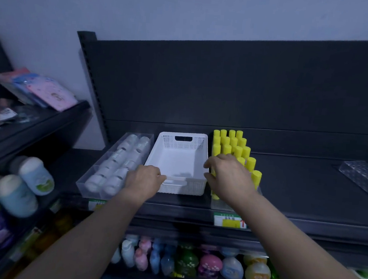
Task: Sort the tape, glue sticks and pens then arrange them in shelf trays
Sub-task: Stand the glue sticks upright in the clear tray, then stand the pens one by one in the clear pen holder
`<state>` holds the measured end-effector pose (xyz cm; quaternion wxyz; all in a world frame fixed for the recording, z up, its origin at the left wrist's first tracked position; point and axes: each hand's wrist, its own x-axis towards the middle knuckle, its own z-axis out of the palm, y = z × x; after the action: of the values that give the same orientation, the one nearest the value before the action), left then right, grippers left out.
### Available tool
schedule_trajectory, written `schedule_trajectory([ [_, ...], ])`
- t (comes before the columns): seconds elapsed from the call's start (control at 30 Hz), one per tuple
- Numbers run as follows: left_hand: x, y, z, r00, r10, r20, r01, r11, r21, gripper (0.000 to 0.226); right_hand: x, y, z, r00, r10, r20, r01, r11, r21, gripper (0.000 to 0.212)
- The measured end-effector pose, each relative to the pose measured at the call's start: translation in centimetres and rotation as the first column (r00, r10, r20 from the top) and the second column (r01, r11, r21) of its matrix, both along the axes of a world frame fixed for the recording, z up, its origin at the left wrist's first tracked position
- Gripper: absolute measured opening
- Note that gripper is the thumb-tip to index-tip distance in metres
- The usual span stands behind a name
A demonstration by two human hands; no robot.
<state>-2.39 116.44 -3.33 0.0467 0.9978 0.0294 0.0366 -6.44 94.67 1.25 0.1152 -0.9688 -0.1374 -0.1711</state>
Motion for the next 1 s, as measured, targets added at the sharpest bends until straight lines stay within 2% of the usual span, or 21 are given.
schedule_trajectory([
  [0.07,0.4,0.9,0.3,1.000,-0.009,0.016,0.009,1.000,-0.007,0.038,0.7,1.8,-0.4,0.998,0.028,-0.059,-0.026,0.999,0.027,0.028],
  [0.13,1.2,1.9,0.5,0.990,-0.009,0.139,0.021,0.996,-0.085,0.041,1.5,3.3,-1.0,0.992,0.034,-0.119,-0.028,0.998,0.052,0.032],
  [0.2,2.0,2.8,1.1,0.972,0.009,0.236,0.000,0.999,-0.038,0.037,2.4,4.4,-1.6,0.983,0.012,-0.184,0.000,0.998,0.066,0.038],
  [0.27,2.9,3.2,1.4,0.989,0.028,0.145,-0.039,0.996,0.077,0.033,3.3,5.3,-2.2,0.965,-0.028,-0.259,0.042,0.998,0.046,0.044],
  [0.33,3.7,3.3,1.4,0.998,0.048,0.031,-0.051,0.994,0.097,0.033,3.9,5.9,-2.7,0.938,-0.084,-0.336,0.093,0.996,0.011,0.051],
  [0.5,5.7,3.4,0.3,0.995,0.043,-0.089,-0.047,0.998,-0.048,0.023,4.8,6.9,-3.1,0.849,-0.177,-0.499,0.185,0.982,-0.033,0.072],
  [0.6,6.2,3.5,0.3,0.986,0.061,-0.153,-0.100,0.961,-0.260,0.031,5.1,7.4,-2.9,0.845,-0.202,-0.495,0.224,0.975,-0.015,0.072],
  [0.67,6.6,3.7,0.6,0.984,0.090,-0.156,-0.134,0.943,-0.305,0.046,5.3,8.0,-2.8,0.857,-0.208,-0.471,0.234,0.972,-0.004,0.066],
  [0.87,6.8,5.5,2.1,0.991,0.135,-0.009,-0.127,0.903,-0.411,0.044,5.9,10.1,-0.7,0.919,-0.160,-0.360,0.221,0.966,0.135,0.049],
  [1.0,6.5,6.6,4.3,0.979,0.132,0.155,-0.050,0.892,-0.449,0.042,5.2,10.4,1.6,0.961,-0.107,-0.253,0.167,0.960,0.226,0.051],
])
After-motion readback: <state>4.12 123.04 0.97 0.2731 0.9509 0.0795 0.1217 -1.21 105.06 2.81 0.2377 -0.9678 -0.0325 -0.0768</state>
